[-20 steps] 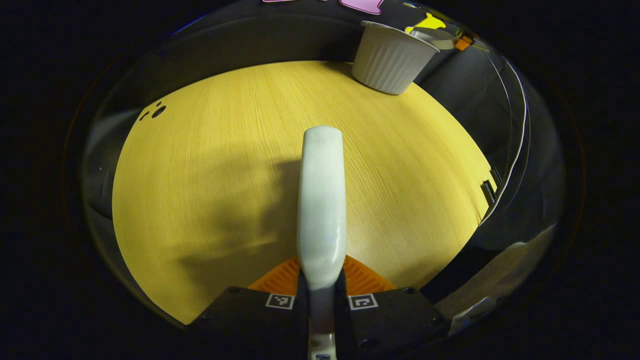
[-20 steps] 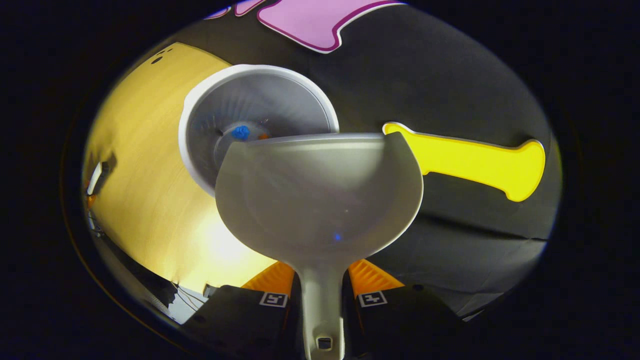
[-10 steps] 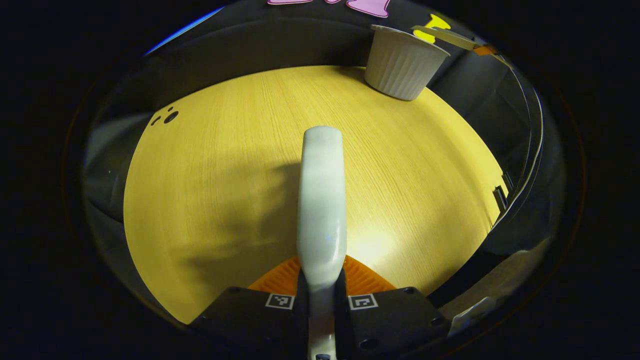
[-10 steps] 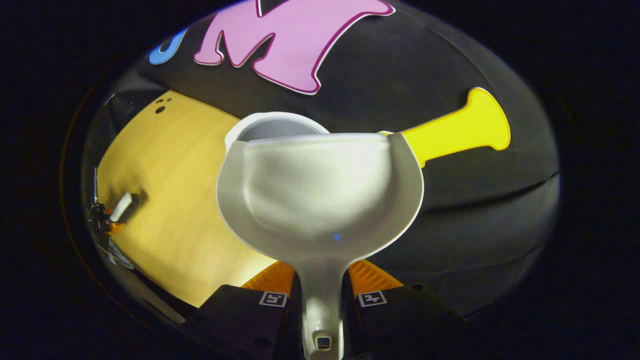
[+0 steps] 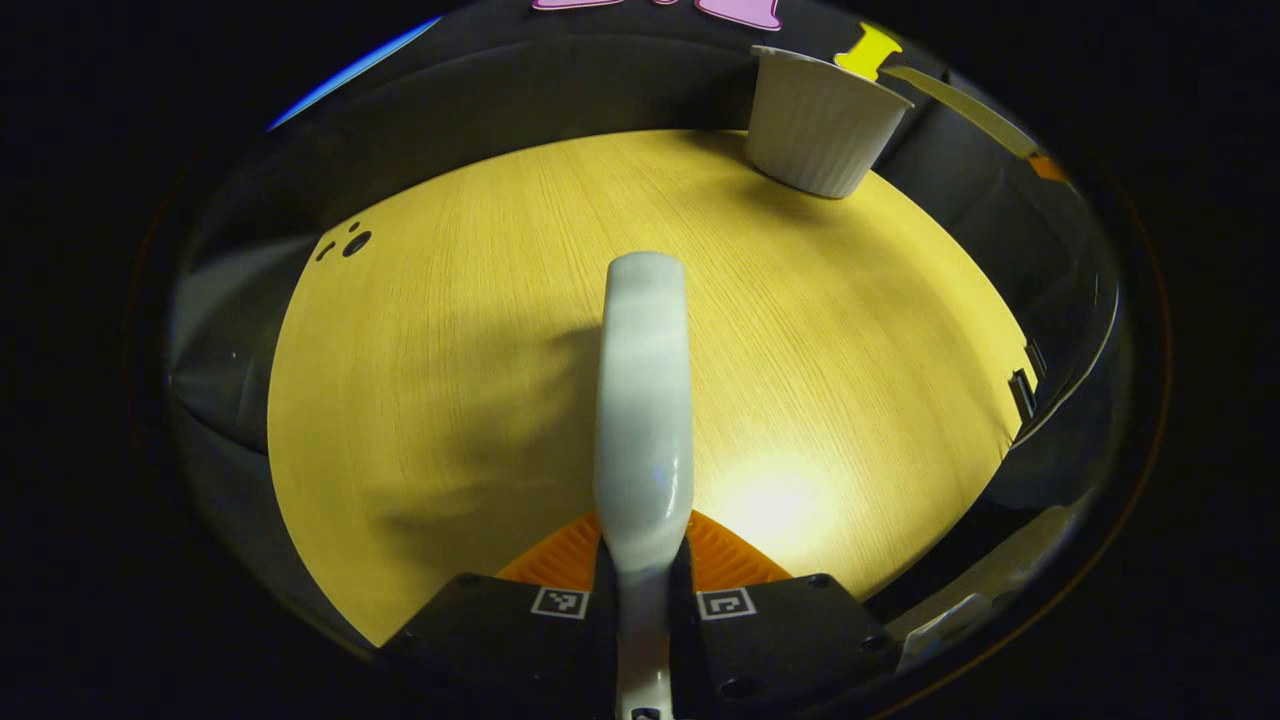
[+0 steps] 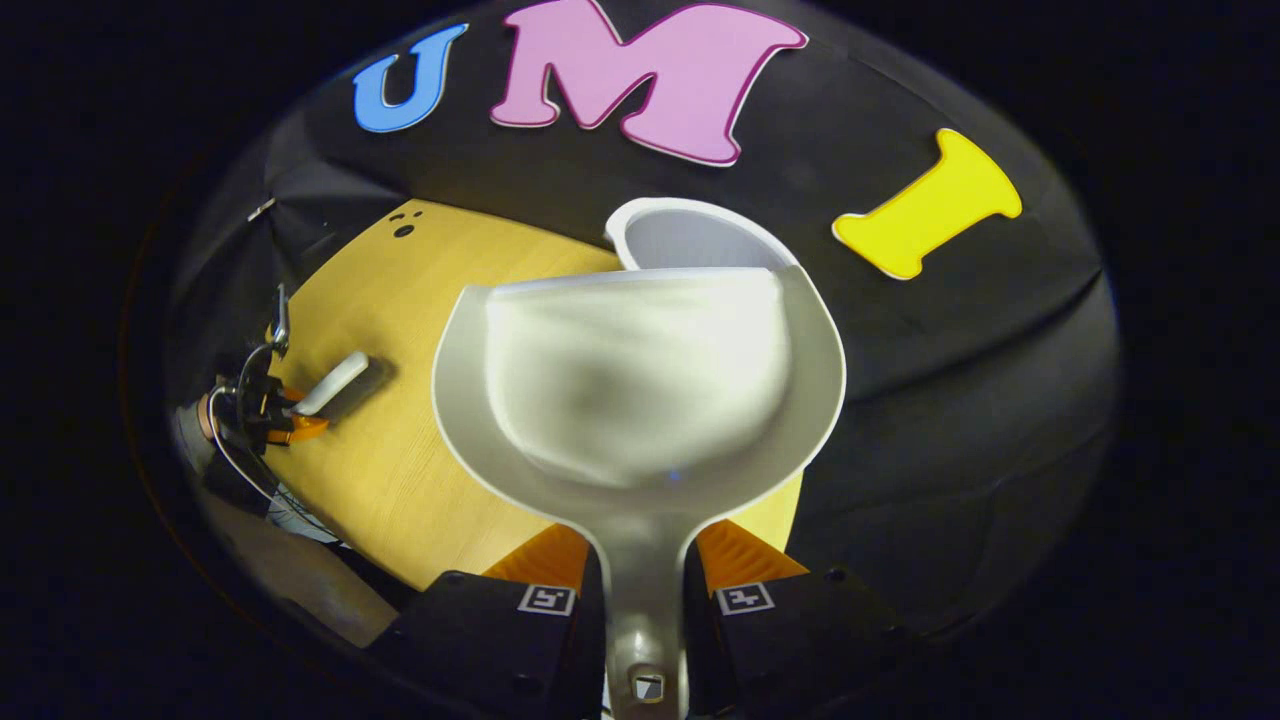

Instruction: Pick up the small broom and dustpan from the desktop, sweep the trash into the dustpan with the broom, and then empty the trash into the garbage bin.

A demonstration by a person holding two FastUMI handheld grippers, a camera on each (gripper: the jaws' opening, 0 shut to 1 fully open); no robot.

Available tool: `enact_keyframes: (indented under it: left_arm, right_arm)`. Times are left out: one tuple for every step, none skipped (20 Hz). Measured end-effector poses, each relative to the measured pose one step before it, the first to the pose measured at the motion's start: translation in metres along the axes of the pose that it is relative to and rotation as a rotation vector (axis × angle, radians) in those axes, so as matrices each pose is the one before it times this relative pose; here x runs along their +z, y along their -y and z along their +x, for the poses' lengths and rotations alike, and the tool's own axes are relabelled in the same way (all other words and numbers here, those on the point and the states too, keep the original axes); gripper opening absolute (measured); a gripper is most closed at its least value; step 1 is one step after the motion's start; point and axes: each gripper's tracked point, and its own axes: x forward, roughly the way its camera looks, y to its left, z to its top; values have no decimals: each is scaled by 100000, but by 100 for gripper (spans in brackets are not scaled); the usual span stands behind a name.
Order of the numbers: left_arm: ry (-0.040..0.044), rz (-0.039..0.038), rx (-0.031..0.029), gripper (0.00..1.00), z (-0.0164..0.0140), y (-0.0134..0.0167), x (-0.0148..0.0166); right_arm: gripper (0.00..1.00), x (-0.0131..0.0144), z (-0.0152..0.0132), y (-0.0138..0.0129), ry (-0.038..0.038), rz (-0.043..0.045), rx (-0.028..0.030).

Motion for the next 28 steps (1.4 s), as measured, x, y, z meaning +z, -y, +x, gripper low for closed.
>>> enact_keyframes:
  left_arm:
    - [-78, 87, 594, 25, 92, -73, -17]
    - [-37, 86, 563, 25, 15, -32, 6]
    - [86, 128, 588, 25, 76, -4, 27]
    - [-129, 152, 408, 25, 9, 57, -16]
    - [-59, -8, 411, 25, -40, -54, 30]
    - [-146, -135, 315, 25, 27, 61, -2]
    - [-62, -53, 313, 25, 6, -1, 12]
    - [-49, 65, 461, 25, 21, -6, -20]
    - [130, 214, 594, 25, -71, -2, -7]
    - [-63, 423, 677, 25, 86, -72, -49]
    - [-137, 444, 648, 25, 34, -93, -20]
    - [-140, 271, 450, 25, -21, -9, -15]
    - [-107, -27, 173, 25, 24, 0, 3]
    - [-190, -91, 124, 25, 36, 0, -43]
    - [-6, -54, 235, 25, 42, 3, 10]
    - [-91, 108, 307, 25, -28, -3, -48]
    - [-463, 159, 462, 25, 14, -38, -57]
    - [-101, 151, 530, 25, -59, -3, 26]
    - [-138, 79, 373, 25, -71, -5, 46]
    - [-344, 13, 72, 25, -101, 44, 9]
    - [-502, -138, 13, 25, -250, 26, 56]
    - [-627, -154, 289, 27, -67, 31, -33]
    - [-450, -229, 393, 25, 94, 11, -53]
    - [-319, -335, 425, 26, 60, 28, -46]
    - [-440, -367, 168, 26, 207, 47, -111]
    - [-656, -244, -26, 26, 33, 11, -87]
    - [233, -52, 158, 24, 104, -67, 21]
    - [335, 218, 177, 27, 26, 17, -30]
  right_arm:
    - [36, -1349, 526, -1655, -1367, -288, 1791]
    - [36, -1270, 779, -1668, -16, 663, 1303]
    - [32, -1314, 788, -1572, -1384, 794, 2257]
    - [40, -1349, 911, -1484, -1147, 1089, 1584]
    - [36, -1226, 1003, -1366, -1405, 214, 1100]
    - [36, -1435, 1122, -1092, -1905, 17, 330]
    - [36, -1244, 1095, -997, -1000, 99, 381]
    - [36, -916, 1196, -985, -1078, 840, 526]
    - [36, -930, 1013, -925, -1698, 843, 1252]
    - [36, -705, 976, -593, -887, 821, 631]
    - [36, -623, 850, -401, -831, 12, 193]
    - [36, -421, 935, -282, -677, -356, -327]
    - [36, -187, 587, -330, 50, -86, -237]
    - [36, -327, 660, -374, -466, 433, 405]
    - [36, -364, 550, -402, -655, 796, 765]
    - [36, -350, 376, -371, 169, 1072, 726]
    - [36, -186, 376, -353, 392, 745, 928]
    - [36, -55, 455, -170, 737, 1274, 535]
    - [36, -193, 273, -327, 74, 1540, 849]
    - [36, -246, 275, -385, 62, 1708, 811]
    - [36, -170, 91, -220, -491, 1855, 384]
    - [36, -66, 204, -79, -1077, 1615, 124]
    - [36, -33, 173, 100, -227, 1548, -98]
    - [37, -203, 46, 51, -467, 1433, 14]
    - [37, -131, 149, 85, -315, 1446, -330]
    - [33, -143, 112, -4, -163, 1237, 277]
    - [37, 75, -24, -2, 252, 1110, 35]
    - [37, -57, 29, 69, 150, 178, -225]
